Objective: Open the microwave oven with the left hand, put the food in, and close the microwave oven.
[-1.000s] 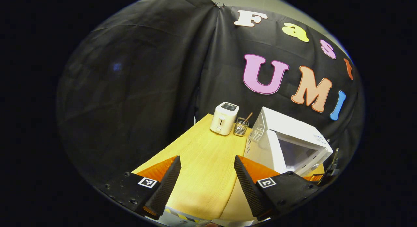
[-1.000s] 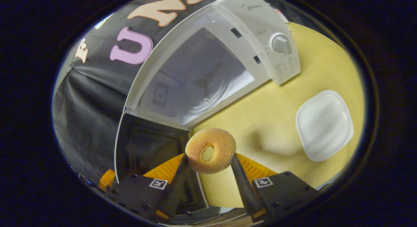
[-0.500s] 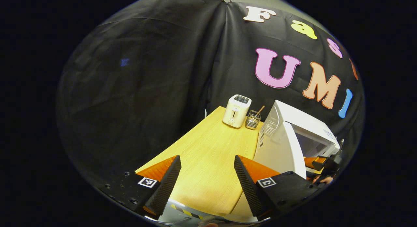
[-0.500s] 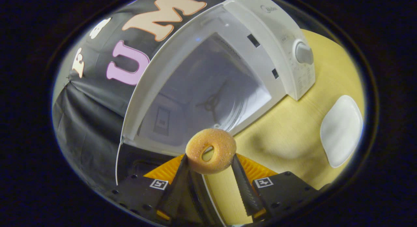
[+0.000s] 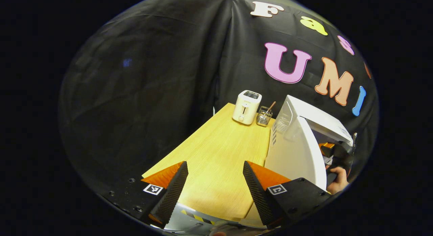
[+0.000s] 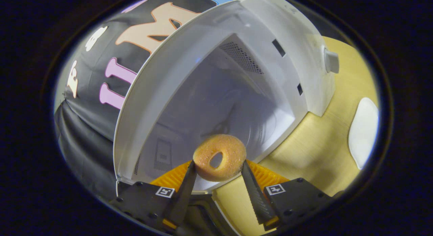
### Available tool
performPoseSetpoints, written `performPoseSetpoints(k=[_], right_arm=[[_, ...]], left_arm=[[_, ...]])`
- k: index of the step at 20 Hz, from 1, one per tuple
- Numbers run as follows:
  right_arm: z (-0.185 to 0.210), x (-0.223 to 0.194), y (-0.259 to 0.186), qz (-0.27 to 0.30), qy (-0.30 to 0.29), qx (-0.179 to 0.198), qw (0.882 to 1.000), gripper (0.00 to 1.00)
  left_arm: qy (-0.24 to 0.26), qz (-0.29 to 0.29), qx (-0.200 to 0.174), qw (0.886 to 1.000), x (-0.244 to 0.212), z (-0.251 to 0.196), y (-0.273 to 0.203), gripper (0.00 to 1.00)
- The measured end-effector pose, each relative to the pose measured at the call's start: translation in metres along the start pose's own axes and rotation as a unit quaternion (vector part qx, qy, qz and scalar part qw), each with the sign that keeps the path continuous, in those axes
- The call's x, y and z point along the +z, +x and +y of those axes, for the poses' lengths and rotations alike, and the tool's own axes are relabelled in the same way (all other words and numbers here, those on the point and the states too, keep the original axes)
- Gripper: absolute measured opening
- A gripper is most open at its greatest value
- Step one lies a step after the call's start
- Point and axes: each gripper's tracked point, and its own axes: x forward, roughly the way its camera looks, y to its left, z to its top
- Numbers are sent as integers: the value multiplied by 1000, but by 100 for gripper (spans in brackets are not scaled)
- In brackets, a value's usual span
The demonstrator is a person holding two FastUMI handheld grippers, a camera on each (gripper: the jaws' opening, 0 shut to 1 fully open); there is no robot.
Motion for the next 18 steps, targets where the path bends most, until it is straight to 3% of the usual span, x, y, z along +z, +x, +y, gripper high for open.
performPoseSetpoints(k=[4, 5, 9, 14, 17, 18], right_arm=[[4, 4, 15, -22, -5, -14, 1000, 82], [5, 4, 19, -26, -1, -17, 1000, 74], [1, 3, 35, -30, 2, -35, 999, 74], [7, 7, 45, -39, 0, -27, 999, 73], [5, 15, 41, -53, -12, -26, 998, 87], [3, 18, 39, -58, -18, -26, 998, 98]], left_arm=[[-7, 15, 5, 1000, -9, 9, 4, 96], [-9, 18, 4, 1000, -11, 10, 6, 96], [-11, 28, 0, 1000, -18, 14, 10, 96], [3, 37, -11, 999, -25, 9, 7, 95], [2, 43, -19, 999, -29, 3, 3, 96], [1, 43, -20, 999, -29, 1, 3, 95]])
